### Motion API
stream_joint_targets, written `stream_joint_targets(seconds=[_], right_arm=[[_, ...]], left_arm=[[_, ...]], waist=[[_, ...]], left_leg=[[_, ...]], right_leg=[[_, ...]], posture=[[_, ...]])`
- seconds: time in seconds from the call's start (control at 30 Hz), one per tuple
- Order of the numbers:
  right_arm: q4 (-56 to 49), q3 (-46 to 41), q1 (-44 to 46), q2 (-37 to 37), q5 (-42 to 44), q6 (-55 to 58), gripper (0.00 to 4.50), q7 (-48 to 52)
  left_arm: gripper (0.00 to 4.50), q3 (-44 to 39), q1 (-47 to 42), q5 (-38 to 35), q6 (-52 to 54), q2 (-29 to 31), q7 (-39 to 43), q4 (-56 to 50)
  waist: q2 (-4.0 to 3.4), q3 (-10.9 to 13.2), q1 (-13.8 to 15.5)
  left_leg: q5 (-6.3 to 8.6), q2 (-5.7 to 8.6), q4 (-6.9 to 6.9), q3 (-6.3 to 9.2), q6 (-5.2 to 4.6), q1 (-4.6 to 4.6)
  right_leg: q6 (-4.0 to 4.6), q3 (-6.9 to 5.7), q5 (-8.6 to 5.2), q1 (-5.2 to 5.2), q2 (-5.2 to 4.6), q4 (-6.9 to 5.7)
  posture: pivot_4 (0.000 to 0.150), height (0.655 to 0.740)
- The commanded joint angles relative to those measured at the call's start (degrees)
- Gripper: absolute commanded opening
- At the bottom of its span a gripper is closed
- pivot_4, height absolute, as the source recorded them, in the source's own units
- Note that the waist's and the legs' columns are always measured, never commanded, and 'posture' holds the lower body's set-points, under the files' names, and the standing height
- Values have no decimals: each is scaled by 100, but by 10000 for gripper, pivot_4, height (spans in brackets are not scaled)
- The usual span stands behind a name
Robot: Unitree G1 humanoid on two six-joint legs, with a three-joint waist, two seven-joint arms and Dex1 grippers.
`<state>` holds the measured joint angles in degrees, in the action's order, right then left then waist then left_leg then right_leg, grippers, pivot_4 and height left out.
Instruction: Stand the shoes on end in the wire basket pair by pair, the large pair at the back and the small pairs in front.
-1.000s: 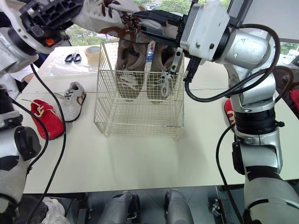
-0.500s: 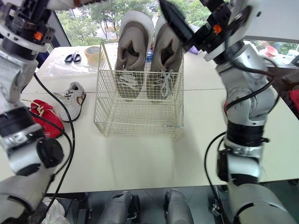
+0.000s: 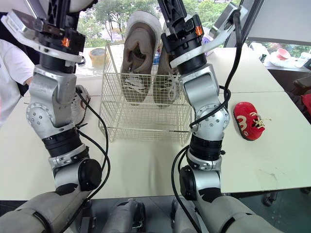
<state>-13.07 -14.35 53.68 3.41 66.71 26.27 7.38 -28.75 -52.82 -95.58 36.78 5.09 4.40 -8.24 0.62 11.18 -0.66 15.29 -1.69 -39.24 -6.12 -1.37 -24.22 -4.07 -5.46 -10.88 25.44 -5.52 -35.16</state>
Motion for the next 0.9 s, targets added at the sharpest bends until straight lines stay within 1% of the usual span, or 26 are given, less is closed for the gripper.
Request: stream_joint_targets(seconds=[0.03, 0.17, 0.33, 0.47, 0.6, 0.63, 0.7, 0.73, 0.77, 0.83, 0.87, 0.9], right_arm=[[-115, 206, 183, -69, -60, -36, 44300, 235], [-67, 287, 190, -103, -123, -73, 44300, 360], [-32, 294, 247, -84, -80, -113, 44300, 385], [-7, 273, 261, -91, -79, -128, 44300, 384], [19, 254, 260, -102, -96, -130, 44300, 341], [20, 241, 259, -106, -88, -134, 41968, 332], [-10, 215, 255, -120, -86, -154, 35539, 305], [-22, 210, 252, -125, -88, -160, 31593, 290], [-21, 211, 254, -129, -87, -160, 25941, 292], [-8, 217, 261, -135, -71, -151, 17756, 300], [-2, 219, 267, -140, -60, -141, 14069, 303], [5, 219, 277, -144, -42, -128, 12087, 313]], left_arm=[[2724, 186, 132, -170, -43, 125, -9, -249], [2724, 348, 446, -51, 28, 263, 123, -179], [2724, 536, 584, -48, 37, 339, 248, -185], [2724, 752, 772, 135, 118, 411, 415, -178], [2724, 847, 765, 189, 84, 449, 497, -134], [2724, 860, 761, 206, 75, 452, 506, -126], [2724, 847, 737, 191, 30, 433, 482, -111], [2724, 850, 733, 203, 20, 435, 478, -114], [2724, 858, 727, 214, 12, 437, 474, -115], [2724, 883, 737, 256, 9, 455, 468, -128], [2724, 906, 766, 297, 29, 481, 472, -153], [2724, 922, 801, 304, 57, 498, 497, -177]], waist=[[0, 0, 0], [0, 0, 2], [0, 0, 5], [0, 0, 0], [0, 0, -1], [0, 0, -2], [0, 0, 2], [0, 0, 3], [0, 0, 3], [0, 0, 0], [0, 0, -2], [0, 0, -4]], left_leg=[[1, 0, 0, 0, -2, 0], [8, 0, 0, 1, -13, 0], [2, 0, 0, 2, -3, -2], [3, 0, 0, 1, -4, -2], [4, -1, 0, 2, -7, -3], [8, -1, 0, 2, -13, -2], [10, -1, 0, 2, -16, -2], [10, -1, 1, 2, -16, -2], [9, -1, 0, 2, -16, -3], [10, -1, 0, 2, -16, -3], [10, -1, 1, 2, -16, -3], [10, -2, 0, 2, -16, -3]], right_leg=[[0, 0, 0, 0, 0, 1], [0, 0, 0, 0, 1, 1], [0, -1, 0, 0, 1, 3], [0, -2, 0, 0, 1, 5], [0, -2, 0, 2, 1, 5], [0, -2, 0, 1, 1, 5], [1, -2, 0, 2, 1, 6], [1, -2, 0, 2, 1, 5], [1, -2, 0, 2, 1, 5], [0, -2, 0, 1, 1, 5], [1, -1, 0, 2, 1, 5], [1, -2, 0, 2, 2, 6]], posture=[[1500, 7400], [1500, 7400], [1500, 7400], [1500, 7400], [1500, 7400], [1500, 7400], [1500, 7400], [1500, 7400], [1500, 7400], [1500, 7400], [1500, 7400], [1500, 7400]])
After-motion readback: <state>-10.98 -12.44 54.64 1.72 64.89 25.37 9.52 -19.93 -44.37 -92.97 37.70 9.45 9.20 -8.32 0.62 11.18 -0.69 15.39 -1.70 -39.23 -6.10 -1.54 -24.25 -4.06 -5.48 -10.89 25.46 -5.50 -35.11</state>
